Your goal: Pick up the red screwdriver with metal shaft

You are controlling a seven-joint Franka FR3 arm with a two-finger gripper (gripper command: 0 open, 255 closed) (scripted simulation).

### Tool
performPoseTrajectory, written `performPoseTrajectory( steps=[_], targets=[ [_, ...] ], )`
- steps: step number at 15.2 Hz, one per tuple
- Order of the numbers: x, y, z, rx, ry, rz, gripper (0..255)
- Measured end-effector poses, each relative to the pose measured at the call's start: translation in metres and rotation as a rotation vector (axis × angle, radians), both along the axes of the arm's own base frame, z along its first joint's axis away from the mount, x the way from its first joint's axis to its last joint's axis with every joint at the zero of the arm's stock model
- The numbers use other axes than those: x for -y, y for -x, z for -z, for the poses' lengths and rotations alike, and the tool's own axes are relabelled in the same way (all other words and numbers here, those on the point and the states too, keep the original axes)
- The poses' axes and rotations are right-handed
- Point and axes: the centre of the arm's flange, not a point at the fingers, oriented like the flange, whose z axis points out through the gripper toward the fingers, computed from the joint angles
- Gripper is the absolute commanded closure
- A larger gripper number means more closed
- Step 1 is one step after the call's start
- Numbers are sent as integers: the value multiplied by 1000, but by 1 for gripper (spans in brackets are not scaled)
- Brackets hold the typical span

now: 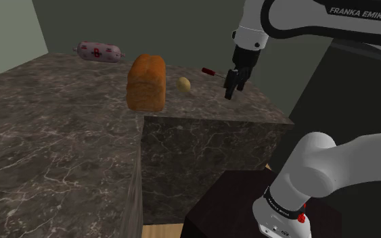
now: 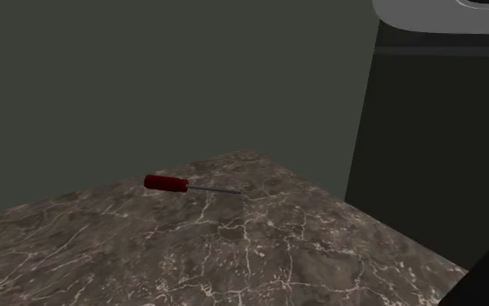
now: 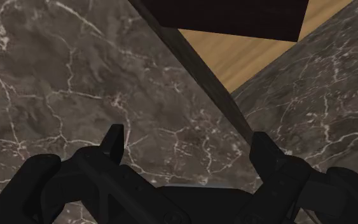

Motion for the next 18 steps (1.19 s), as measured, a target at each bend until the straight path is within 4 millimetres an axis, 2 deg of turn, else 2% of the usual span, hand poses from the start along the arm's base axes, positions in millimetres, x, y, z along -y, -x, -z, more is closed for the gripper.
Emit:
performPoseTrajectory(
  steps=[2, 4, 10, 18],
  targets=[
    [4, -3, -1, 0, -1, 0, 0],
    [20, -17, 0, 0, -6, -2, 0],
    [85, -63, 2, 1, -22, -7, 0],
    [168, -135, 11, 2, -43, -15, 0]
  ],
)
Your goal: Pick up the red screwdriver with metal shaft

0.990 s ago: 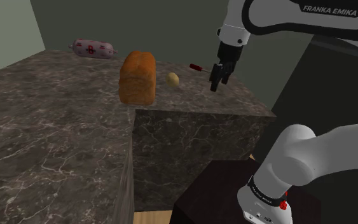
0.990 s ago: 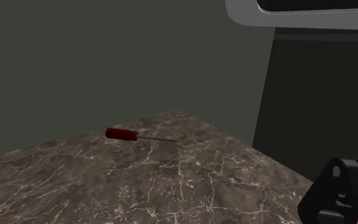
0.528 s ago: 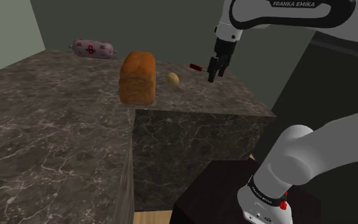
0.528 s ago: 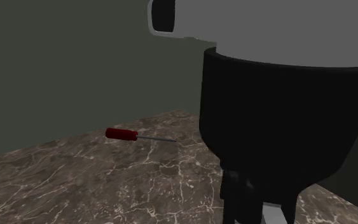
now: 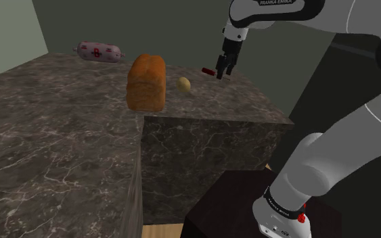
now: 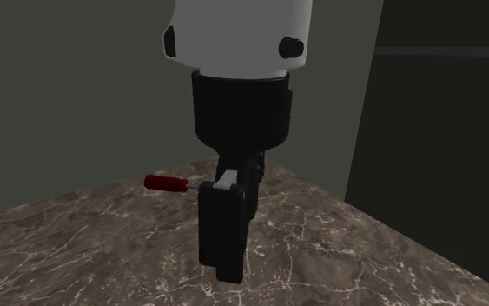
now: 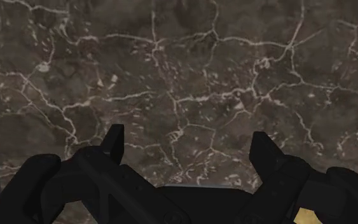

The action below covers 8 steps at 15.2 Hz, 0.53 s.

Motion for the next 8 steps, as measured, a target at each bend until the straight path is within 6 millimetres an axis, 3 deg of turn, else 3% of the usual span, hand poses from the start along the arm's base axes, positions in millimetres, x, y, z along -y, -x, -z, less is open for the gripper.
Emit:
performPoseTrajectory(
  steps=[8],
  targets=[
    [85, -64, 11, 0, -20, -7, 0]
  ],
)
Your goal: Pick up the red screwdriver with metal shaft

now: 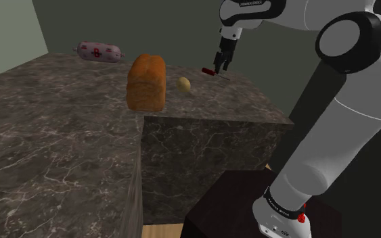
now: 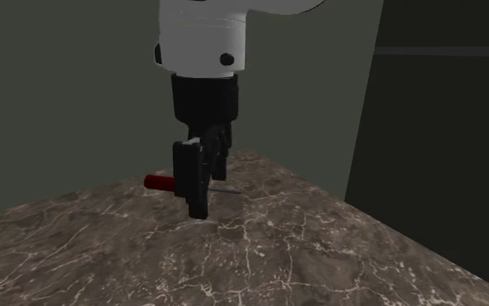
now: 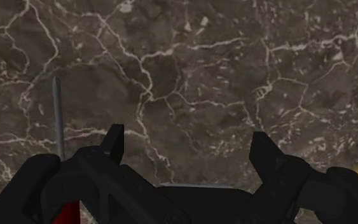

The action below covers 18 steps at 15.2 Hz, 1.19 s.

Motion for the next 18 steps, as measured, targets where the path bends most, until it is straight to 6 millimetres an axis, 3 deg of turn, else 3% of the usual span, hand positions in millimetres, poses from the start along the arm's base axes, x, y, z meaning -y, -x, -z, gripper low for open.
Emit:
performPoseTrajectory(
  steps=[10, 13, 18],
  targets=[
    [104, -87, 13, 1, -25, -9, 0],
    [117, -97, 21, 1, -29, -12, 0],
    [119, -99, 49, 1, -30, -13, 0]
  ],
)
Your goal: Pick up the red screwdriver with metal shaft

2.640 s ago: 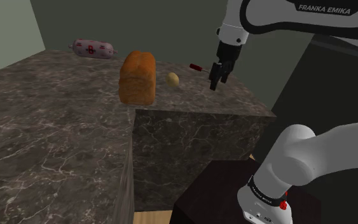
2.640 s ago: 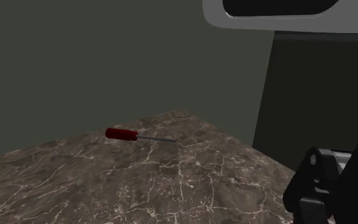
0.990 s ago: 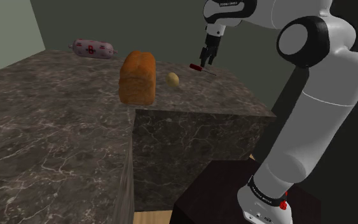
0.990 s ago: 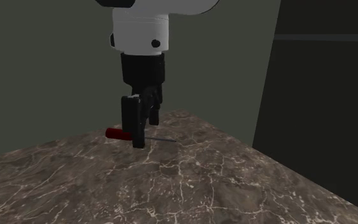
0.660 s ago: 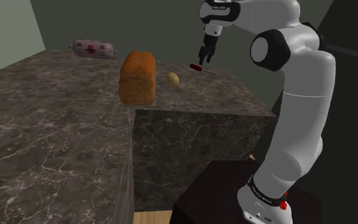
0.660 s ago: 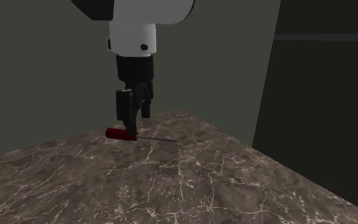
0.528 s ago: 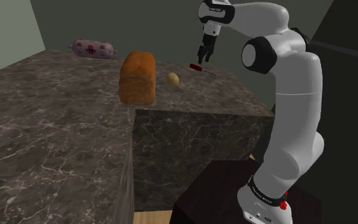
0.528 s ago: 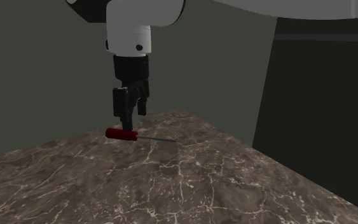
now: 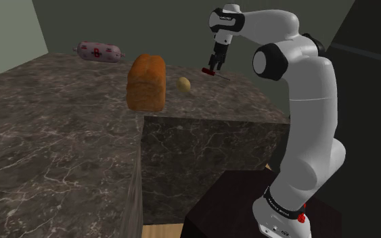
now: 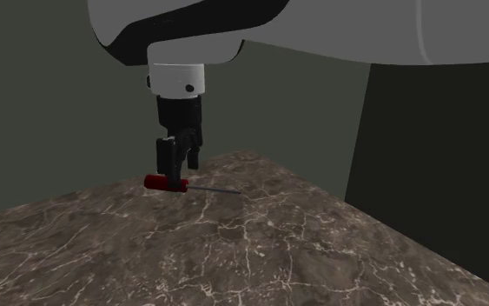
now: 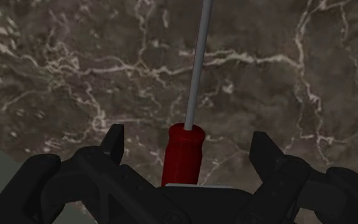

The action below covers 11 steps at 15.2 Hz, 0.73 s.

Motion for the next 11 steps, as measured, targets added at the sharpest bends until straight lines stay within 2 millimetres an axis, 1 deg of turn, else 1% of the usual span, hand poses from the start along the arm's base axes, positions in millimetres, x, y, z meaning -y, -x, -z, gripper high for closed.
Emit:
performPoseTrajectory(
  steps=[1, 2, 11],
  targets=[
    [-1, 0, 4, 0, 0, 0, 0],
    [-1, 0, 5, 0, 0, 0, 255],
    [-1, 1, 6, 0, 0, 0, 255]
  ],
)
